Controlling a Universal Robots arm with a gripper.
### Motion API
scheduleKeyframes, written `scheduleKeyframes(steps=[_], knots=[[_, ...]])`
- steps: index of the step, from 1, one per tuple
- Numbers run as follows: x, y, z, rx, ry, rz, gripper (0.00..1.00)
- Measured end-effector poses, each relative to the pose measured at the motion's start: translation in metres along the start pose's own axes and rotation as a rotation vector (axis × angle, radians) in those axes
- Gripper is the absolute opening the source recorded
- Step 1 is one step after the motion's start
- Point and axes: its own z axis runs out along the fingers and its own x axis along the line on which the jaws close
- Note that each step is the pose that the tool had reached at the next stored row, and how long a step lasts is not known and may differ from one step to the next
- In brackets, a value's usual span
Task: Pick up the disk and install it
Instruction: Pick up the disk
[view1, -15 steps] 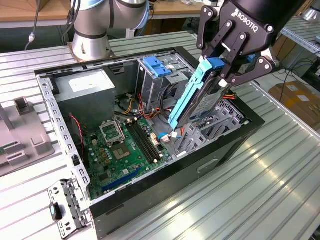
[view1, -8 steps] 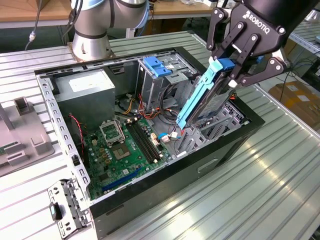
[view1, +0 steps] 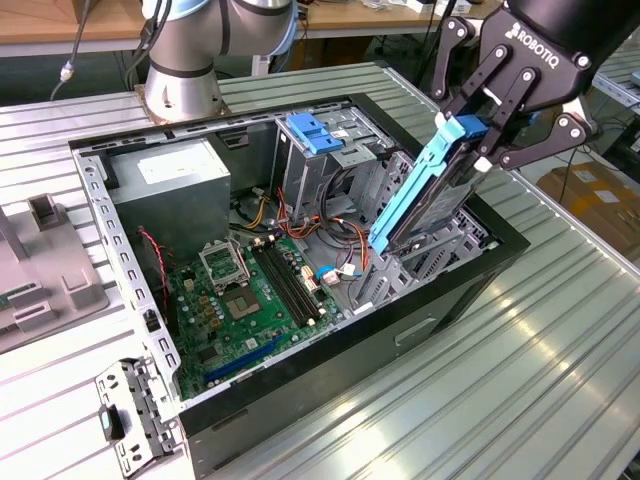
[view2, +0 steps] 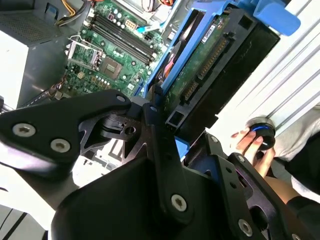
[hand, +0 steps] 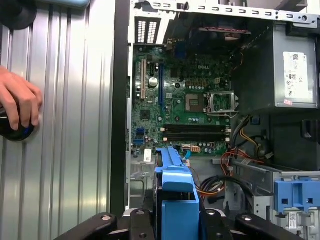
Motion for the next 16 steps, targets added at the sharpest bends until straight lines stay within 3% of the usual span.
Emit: scheduleKeyframes(steps=[5, 8, 16], knots=[[0.0019, -0.0101, -0.0006, -0.0011, 0.0, 0.0, 0.37], [0.0042, -0.0202, -0.001, -0.0015, -0.0001, 0.0, 0.37], [0.0063, -0.034, -0.0014, -0.002, -0.0001, 0.0, 0.37]])
